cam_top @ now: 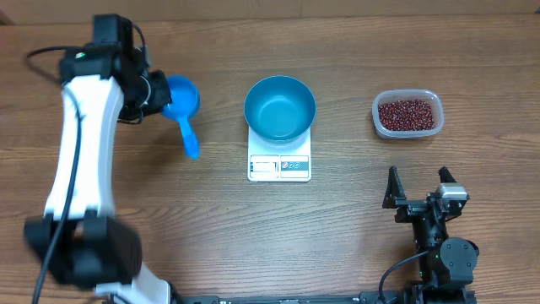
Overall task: Scoop item into bowl and weigh 150g on scale
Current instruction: 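Lift the blue scoop with the left gripper toward the scale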
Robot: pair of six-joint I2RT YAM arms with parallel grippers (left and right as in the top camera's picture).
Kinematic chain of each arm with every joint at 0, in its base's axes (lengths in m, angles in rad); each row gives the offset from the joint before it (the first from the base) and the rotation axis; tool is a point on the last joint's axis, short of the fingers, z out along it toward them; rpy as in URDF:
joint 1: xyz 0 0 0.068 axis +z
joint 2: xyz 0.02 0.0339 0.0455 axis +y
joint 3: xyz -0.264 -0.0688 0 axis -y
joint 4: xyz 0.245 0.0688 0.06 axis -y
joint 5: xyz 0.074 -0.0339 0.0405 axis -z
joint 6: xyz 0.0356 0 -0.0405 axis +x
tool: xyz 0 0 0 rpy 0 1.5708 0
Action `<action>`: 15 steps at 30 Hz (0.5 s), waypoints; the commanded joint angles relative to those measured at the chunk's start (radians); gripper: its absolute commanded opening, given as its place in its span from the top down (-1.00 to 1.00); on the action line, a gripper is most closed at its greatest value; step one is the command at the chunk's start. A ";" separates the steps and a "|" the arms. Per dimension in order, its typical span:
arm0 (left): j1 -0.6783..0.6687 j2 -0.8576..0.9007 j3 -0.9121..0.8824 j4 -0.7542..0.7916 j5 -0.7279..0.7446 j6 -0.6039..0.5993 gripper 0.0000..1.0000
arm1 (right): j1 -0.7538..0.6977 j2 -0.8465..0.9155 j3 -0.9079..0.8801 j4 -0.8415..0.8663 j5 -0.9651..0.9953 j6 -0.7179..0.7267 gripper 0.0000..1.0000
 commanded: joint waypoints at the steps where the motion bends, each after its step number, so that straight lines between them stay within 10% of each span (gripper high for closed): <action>1: -0.042 -0.123 0.019 -0.044 0.018 -0.332 0.92 | -0.003 0.000 -0.011 0.006 -0.002 -0.009 -1.00; 5: -0.094 -0.187 0.019 -0.147 0.030 -0.608 0.92 | -0.003 0.000 -0.011 0.005 -0.002 -0.009 -1.00; 15: -0.309 -0.194 0.019 -0.212 0.050 -0.774 0.92 | -0.003 0.000 -0.011 0.005 -0.002 -0.009 -1.00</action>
